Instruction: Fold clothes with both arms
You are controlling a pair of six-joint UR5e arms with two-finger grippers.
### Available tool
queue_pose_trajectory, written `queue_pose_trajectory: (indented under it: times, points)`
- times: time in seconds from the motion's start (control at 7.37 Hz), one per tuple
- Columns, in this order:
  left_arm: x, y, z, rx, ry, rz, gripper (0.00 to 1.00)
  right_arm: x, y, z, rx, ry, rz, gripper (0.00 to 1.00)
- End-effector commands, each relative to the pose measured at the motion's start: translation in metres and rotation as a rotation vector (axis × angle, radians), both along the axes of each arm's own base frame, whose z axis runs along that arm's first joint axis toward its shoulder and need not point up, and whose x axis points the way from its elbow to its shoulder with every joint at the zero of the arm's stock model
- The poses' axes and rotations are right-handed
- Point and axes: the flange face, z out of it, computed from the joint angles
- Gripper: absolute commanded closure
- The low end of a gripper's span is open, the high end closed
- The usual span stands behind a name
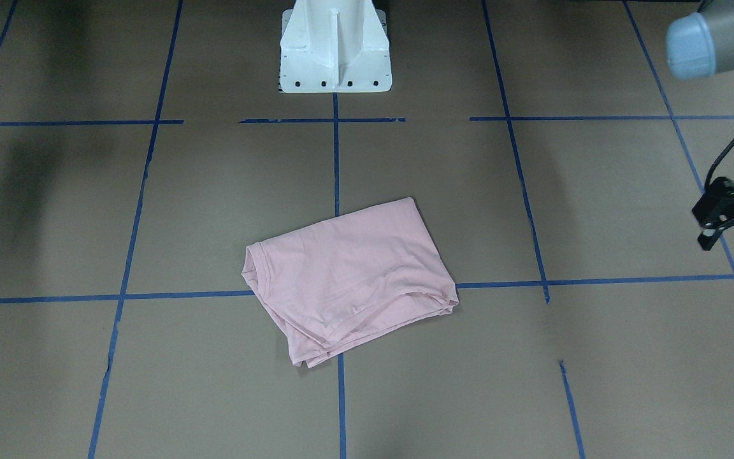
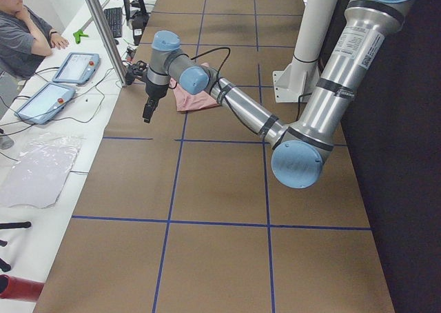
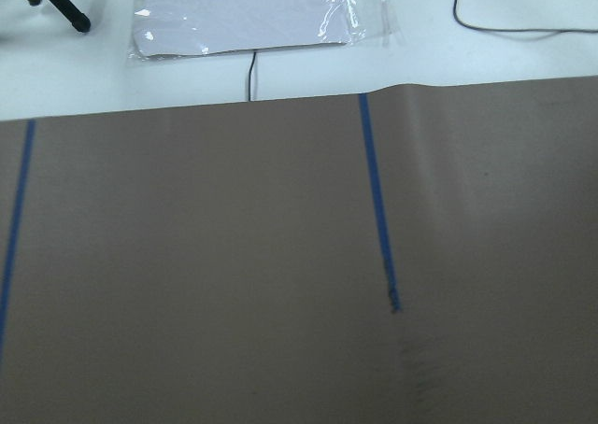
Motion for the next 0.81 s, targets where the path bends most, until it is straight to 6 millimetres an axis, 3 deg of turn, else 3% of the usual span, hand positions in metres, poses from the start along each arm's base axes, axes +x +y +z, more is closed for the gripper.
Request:
queue_pose_trajectory:
  times: [0.0, 0.14, 0.41, 0.68]
  points:
    - [-0.102, 0.037, 0.079, 0.019, -0.027, 0.152, 0.0, 0.062, 0.065, 0.053, -0.097, -0.129, 0.02, 0.0]
    - [-0.124, 0.065, 0.127, -0.025, 0.016, 0.17, 0.0, 0.062, 0.084, 0.066, -0.122, -0.2, 0.029, 0.0]
    - [-0.118, 0.082, 0.196, -0.119, 0.056, 0.195, 0.0, 0.062, 0.089, 0.066, -0.135, -0.187, 0.045, 0.0]
    - [-0.119, 0.083, 0.223, -0.157, 0.048, 0.181, 0.0, 0.062, 0.092, 0.072, -0.145, -0.176, 0.046, 0.0]
